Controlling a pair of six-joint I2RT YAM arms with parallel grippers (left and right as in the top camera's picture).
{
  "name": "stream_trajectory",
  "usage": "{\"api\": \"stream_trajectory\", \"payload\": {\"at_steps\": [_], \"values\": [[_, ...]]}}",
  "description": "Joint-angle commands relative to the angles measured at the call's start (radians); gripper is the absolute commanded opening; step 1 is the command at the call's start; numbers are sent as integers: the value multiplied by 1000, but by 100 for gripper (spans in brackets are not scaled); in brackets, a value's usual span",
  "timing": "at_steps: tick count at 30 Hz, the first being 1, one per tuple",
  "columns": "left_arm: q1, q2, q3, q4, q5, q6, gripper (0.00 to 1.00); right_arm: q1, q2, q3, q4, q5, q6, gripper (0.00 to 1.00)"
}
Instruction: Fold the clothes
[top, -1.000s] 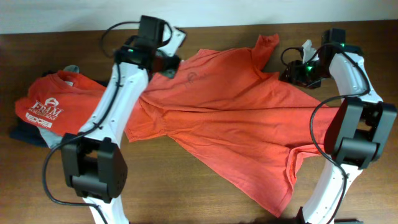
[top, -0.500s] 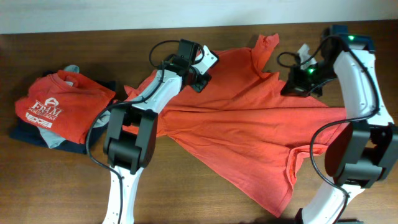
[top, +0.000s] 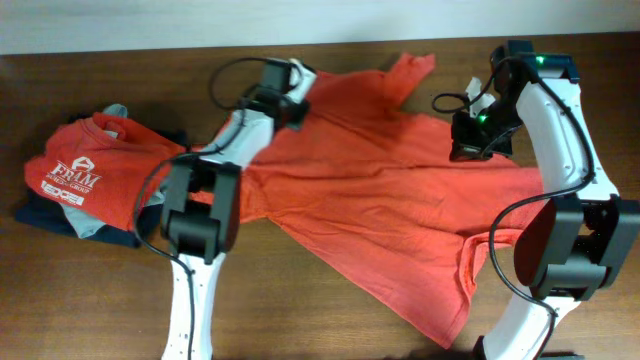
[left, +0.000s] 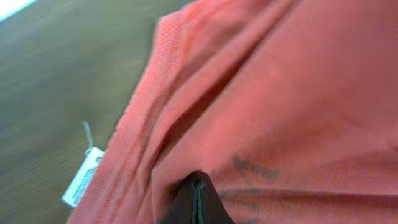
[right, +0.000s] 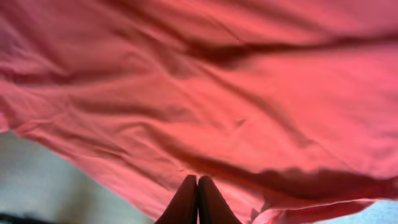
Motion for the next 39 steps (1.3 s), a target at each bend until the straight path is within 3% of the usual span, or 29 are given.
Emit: {"api": "stream_trajectory", "payload": {"at_steps": [1,5,15,17,24,32,36,39], "values": [[149,117,-45,-42,-123,-76,0,2,-2,-75,48,38,30,9],[185,117,-6,-67,-156,-117,0,2,-1,-237,222,143,151,9],[176,117,80,-161,-168,-108,0,3,0,-620,957,109,188,6],[176,117,100,-188,-168,-108,0,1,8,-660,1041,131,201,6],[176,117,224,-317,-168,-94,1,-73,74,-666,1067,542,200,6],[170,117,358,-396,-167,-67,2,-270,79,-543,1110,411,116,5],[154,117,454,-464,-167,-67,8,-315,79,-431,1049,347,56,5],[144,117,547,-552,-167,-67,21,-325,79,-307,916,282,7,5]]}}
